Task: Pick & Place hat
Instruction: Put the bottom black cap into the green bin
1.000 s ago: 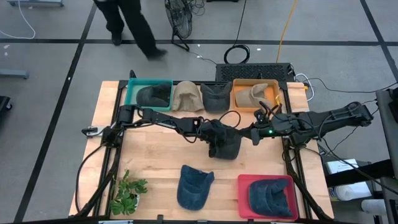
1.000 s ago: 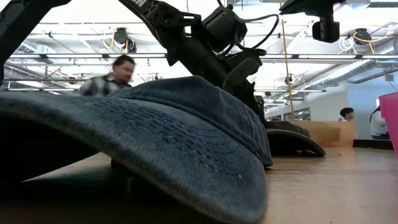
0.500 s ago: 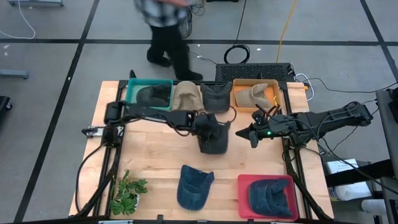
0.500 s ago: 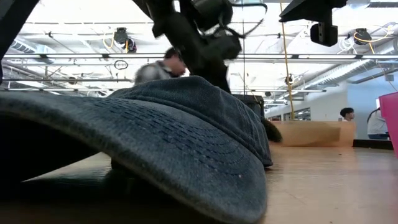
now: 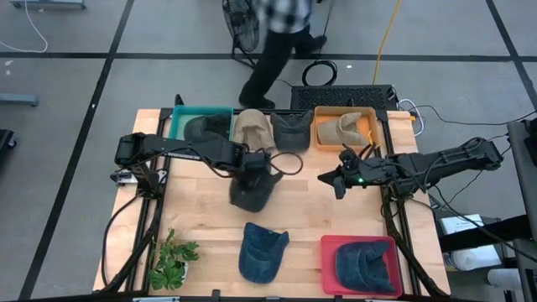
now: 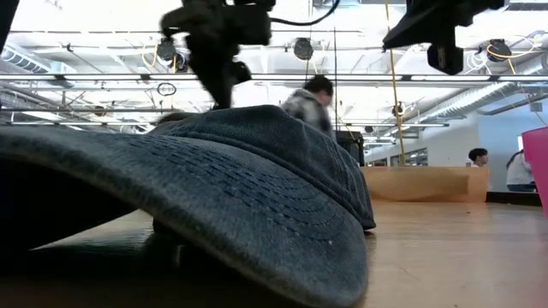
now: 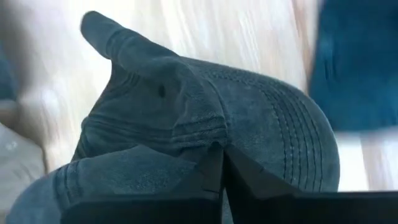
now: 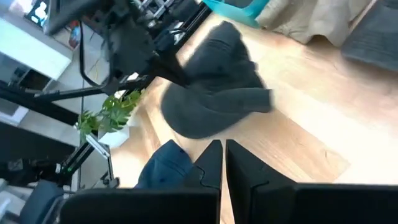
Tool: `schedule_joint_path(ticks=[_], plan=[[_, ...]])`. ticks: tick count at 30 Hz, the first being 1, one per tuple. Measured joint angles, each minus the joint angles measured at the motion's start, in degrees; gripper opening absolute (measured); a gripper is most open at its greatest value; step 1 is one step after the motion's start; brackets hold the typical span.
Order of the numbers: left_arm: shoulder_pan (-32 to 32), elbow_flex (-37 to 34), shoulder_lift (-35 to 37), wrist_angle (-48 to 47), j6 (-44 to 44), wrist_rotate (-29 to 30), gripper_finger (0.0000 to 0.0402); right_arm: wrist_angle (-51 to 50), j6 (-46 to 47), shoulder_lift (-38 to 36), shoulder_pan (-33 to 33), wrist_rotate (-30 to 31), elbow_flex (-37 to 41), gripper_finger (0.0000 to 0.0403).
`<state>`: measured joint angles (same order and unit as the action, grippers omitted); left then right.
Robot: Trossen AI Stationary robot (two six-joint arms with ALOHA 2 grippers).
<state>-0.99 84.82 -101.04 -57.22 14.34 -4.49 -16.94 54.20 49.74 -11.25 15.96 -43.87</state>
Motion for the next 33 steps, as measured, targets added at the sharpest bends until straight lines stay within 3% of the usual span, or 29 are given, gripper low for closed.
schedule_joint_path(ticks=[4, 8, 12, 16, 23, 27, 33], plan=[[0.16, 0.00, -0.07, -6.56, 12.09, 0.05, 0.0018, 9.61, 1.26, 0.11, -0.02, 0.38, 4.81, 0.0000], [0.35, -2.01, -0.01, -10.51, 23.75, 0.28, 0.0006, 25.54, 2.22, 0.16, -0.02, 0.36, 10.46, 0.0000], [0.22, -6.73, -0.06, -11.62, 25.74, 3.75, 0.0016, 36.12, 2.36, 0.21, -0.29, 0.34, 14.63, 0.0000], [0.24, -12.05, -0.14, -11.26, 27.09, 7.59, 0.0038, 37.83, 1.85, 0.24, -1.04, 0.32, 15.38, 0.0000], [-0.04, -13.93, -0.10, -10.29, 19.31, 11.98, 0.0073, 38.18, -0.01, 0.22, -1.25, 0.45, 15.38, 0.0000], [-0.28, -12.33, -0.10, -11.29, 6.98, 17.23, 0.0088, 38.16, -1.00, 0.22, -1.25, 0.47, 15.38, 0.0000], [-1.69, -6.62, -0.10, -19.17, -11.18, 16.11, 0.0092, 39.05, -2.83, 0.22, -1.25, 1.95, 15.38, 0.0014]])
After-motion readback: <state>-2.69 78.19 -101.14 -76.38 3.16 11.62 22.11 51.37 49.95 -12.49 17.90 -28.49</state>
